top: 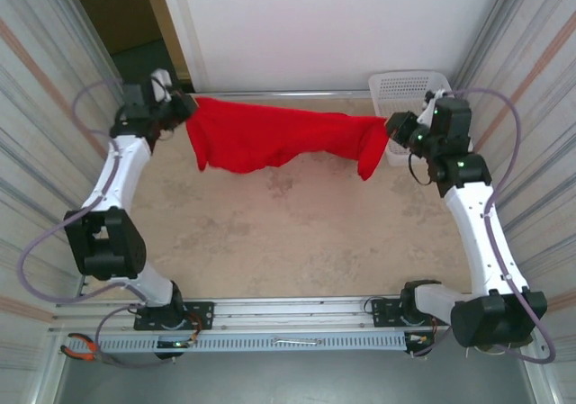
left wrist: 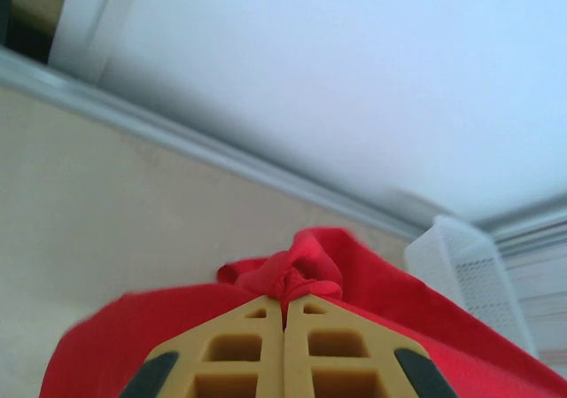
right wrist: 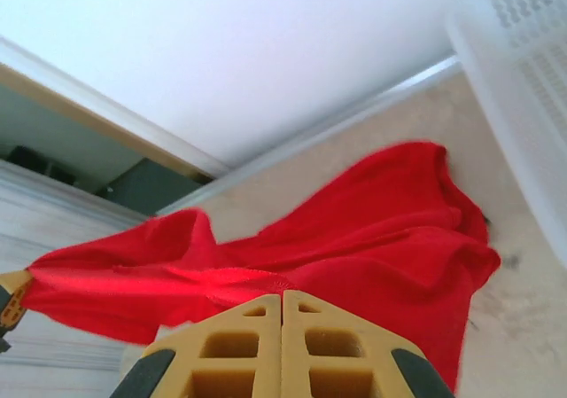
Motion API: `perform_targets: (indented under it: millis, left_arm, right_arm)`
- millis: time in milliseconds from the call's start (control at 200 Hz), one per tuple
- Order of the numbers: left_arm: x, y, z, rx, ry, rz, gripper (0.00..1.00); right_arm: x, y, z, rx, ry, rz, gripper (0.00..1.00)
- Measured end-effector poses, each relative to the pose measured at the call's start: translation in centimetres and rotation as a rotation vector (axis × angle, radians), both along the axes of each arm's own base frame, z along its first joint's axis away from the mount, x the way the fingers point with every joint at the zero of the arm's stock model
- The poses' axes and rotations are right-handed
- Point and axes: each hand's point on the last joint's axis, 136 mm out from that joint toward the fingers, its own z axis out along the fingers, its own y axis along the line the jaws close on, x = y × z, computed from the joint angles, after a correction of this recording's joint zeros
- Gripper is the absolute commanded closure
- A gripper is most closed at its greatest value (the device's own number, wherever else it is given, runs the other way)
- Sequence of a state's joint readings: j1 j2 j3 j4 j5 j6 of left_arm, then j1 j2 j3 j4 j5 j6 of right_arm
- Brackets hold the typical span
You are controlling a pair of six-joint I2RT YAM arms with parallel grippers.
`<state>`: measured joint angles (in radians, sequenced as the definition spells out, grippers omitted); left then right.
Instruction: Fold the inside-out t-shirt
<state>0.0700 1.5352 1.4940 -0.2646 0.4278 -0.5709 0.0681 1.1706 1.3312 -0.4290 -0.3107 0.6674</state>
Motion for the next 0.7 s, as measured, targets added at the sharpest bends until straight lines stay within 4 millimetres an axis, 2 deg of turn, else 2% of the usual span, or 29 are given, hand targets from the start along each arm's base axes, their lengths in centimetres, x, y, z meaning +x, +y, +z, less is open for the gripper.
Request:
perform_targets:
  millis: [175, 271, 371, 541, 636, 701]
  left_arm:
    - [-2.5, 0.2, 5.9, -0.055, -0.140, 0.003, 1.00]
    - [-3.2, 0.0, 8.2, -0.069, -0.203, -0.002, 1.00]
    - [-2.6, 0.0, 9.8, -0.078, -0.230, -0.003, 1.00]
    - [-0.4, 0.3, 11.7, -0.119, -0.252, -0.004, 1.00]
    - [-0.4, 0.3, 14.2, -0.135, -0.295, -0.004, 1.00]
    - [-1.1, 0.1, 16.5, -0.140, -0.341, -0.010, 1.00]
  right_arm:
    - [-0.6, -0.8, 5.1, 0.012, -0.107, 0.005, 1.00]
    - [-0.9, -1.2, 7.7, 0.006, -0.163, 0.003, 1.00]
    - [-0.3, -1.7, 10.0, 0.004, -0.211, 0.001, 1.00]
    - [2.0, -1.8, 11.8, 0.012, -0.228, 0.020, 1.00]
    - [2.1, -1.6, 13.3, 0.015, -0.252, 0.033, 1.00]
    - [1.4, -1.5, 15.3, 0.014, -0.296, 0.039, 1.00]
